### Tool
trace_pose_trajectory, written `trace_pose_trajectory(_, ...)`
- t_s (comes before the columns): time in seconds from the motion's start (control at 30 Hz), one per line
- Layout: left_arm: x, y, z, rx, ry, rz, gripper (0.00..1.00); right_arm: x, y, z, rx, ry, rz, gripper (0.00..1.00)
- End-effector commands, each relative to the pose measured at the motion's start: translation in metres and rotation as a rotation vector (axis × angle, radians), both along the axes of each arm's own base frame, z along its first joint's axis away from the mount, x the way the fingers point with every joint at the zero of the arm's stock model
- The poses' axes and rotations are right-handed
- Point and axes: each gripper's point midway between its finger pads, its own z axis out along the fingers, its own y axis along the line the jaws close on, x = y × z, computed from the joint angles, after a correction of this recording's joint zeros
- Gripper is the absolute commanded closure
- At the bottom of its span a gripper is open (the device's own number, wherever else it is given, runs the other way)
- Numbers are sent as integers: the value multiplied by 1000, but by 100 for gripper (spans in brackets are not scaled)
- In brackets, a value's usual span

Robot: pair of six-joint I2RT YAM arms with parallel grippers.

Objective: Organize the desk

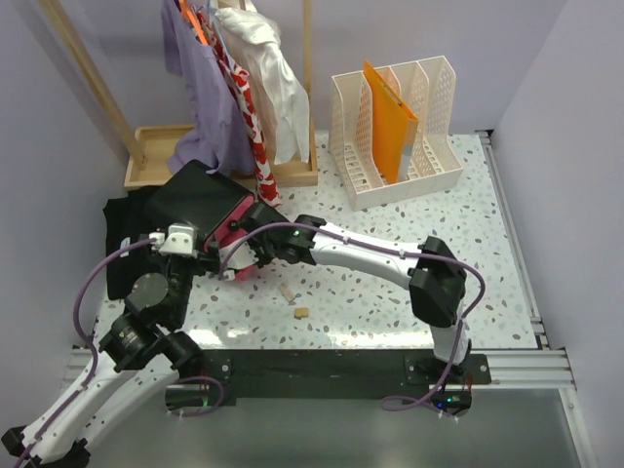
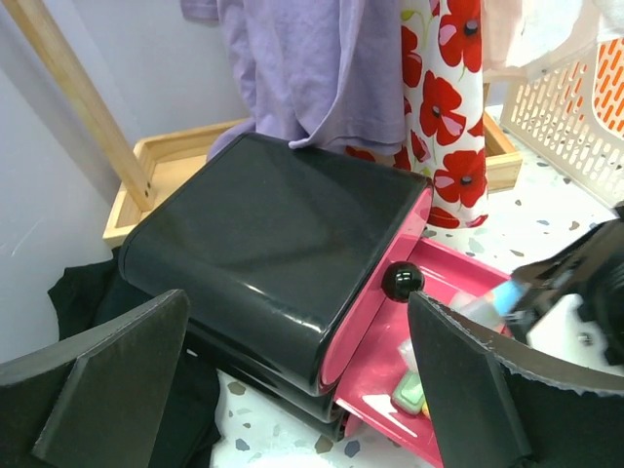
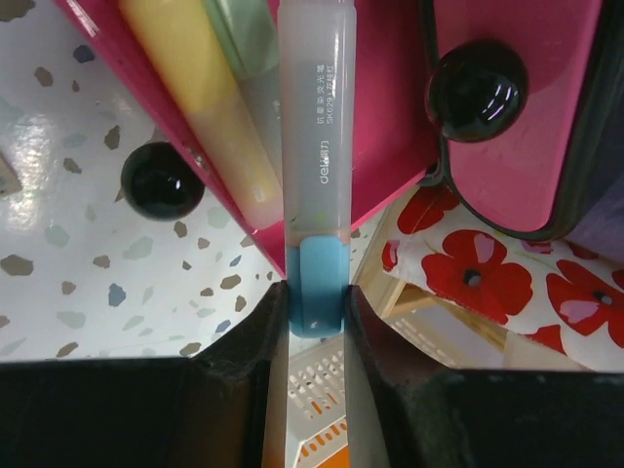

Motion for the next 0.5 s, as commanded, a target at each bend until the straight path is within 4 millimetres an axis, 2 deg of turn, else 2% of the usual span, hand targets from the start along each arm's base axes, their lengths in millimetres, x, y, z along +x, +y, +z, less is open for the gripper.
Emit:
trace_pose_trajectory(0.0,2,0,11,-27,-46,8,0,23,30,43,153,-145,-65,74)
trace_pose_trajectory(0.03,2,1,11,-28,-47,8,0,26,33,42,170,-155,-79,59)
trace_pose_trajectory(0.13,1,1,12,-30,-49,10,0,34,40,45,229,-181,-141,24)
trace_pose_trajectory(0.27,0,3,12,-38,-56,16,0,31,34,54,291,-163,-185,15)
trace_pose_trajectory(0.33,-1,4,13,-41,-60,16,0,24,27,72,338,-153,-189,12)
trace_pose_trajectory(0.4,-1,3,12,-45,-61,11,0,15,16,70,343,-118,-191,11)
trace_pose_trajectory(0.43,-1,3,13,-47,-63,9,0,9,8,88,379,-118,-187,9)
trace_pose_trajectory(0.47,0,1,13,-45,-64,3,0,3,0,78,360,-88,-191,7)
